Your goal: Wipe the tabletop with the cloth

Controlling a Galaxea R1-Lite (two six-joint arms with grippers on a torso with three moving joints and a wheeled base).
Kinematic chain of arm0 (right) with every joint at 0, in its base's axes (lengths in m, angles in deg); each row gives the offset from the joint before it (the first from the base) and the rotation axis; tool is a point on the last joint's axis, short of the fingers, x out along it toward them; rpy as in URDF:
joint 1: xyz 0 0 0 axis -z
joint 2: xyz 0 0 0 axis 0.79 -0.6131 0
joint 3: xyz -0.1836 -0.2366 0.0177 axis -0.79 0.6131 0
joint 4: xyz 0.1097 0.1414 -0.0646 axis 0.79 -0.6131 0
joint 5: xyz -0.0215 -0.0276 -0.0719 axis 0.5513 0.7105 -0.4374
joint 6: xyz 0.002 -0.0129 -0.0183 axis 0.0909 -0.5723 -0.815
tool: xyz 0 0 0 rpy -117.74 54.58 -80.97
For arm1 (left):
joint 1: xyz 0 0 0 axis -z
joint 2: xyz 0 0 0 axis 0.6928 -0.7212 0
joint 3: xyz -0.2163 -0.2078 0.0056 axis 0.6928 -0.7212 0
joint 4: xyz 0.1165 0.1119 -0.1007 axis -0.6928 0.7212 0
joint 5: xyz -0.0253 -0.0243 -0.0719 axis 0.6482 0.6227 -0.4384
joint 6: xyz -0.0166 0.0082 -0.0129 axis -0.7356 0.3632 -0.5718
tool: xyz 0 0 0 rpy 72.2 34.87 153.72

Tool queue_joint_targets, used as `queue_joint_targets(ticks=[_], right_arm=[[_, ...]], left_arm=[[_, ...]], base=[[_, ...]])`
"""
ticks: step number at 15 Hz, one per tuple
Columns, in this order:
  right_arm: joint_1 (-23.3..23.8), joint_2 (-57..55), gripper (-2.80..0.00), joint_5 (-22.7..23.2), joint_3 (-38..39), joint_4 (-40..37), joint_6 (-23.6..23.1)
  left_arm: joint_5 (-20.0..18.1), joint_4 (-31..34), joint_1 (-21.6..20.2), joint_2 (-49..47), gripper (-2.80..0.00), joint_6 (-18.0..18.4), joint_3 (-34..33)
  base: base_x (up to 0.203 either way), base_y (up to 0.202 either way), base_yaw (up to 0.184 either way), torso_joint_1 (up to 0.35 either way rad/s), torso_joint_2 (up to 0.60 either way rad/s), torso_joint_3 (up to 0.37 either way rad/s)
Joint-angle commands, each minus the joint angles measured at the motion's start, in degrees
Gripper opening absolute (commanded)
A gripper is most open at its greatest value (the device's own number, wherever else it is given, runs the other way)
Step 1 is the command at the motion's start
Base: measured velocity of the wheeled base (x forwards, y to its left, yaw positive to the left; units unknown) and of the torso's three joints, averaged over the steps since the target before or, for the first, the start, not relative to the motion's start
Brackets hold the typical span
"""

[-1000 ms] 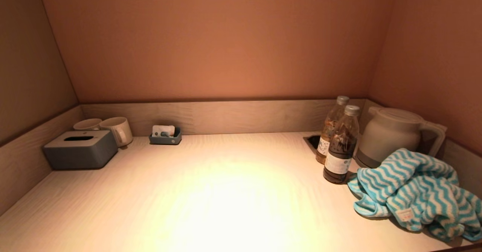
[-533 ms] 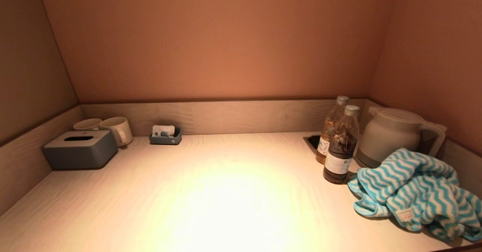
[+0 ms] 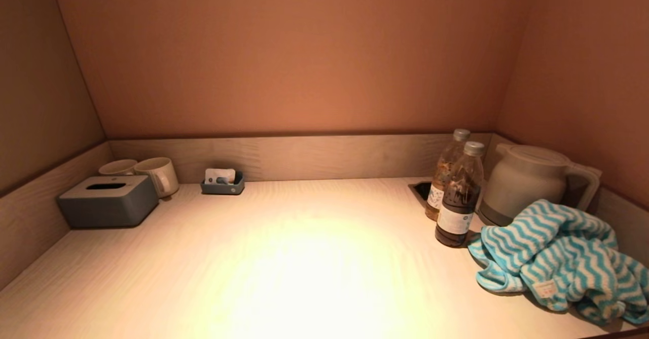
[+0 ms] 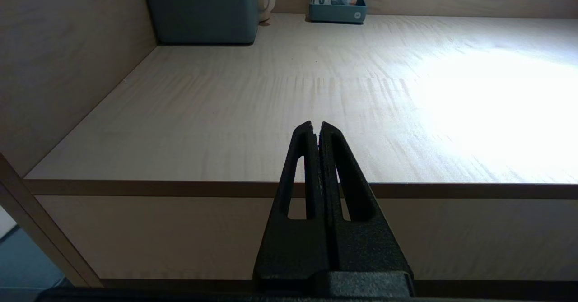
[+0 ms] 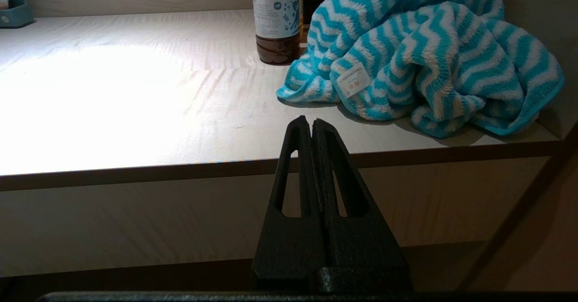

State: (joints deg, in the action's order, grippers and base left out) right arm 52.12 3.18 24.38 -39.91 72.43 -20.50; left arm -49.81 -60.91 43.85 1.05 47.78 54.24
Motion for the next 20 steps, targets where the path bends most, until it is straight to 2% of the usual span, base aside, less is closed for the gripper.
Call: queue_joint_targets(ticks=[1,20], right_arm=[[0.0,0.0,-2.8,0.0,0.1,0.0,0.0],[0.0,0.1,-2.8,0.0,0.0,0.0,0.5]], left_arm=[[0.0,0.0,0.0,0.0,-2.8,-0.1,0.0],[0.0,0.0,0.0,0.0,-2.8,-0.1,0.0]], base=[[0.0,0.0,0.0,0.0,0.0,0.0],[0.0,0.0,0.0,0.0,0.0,0.0]])
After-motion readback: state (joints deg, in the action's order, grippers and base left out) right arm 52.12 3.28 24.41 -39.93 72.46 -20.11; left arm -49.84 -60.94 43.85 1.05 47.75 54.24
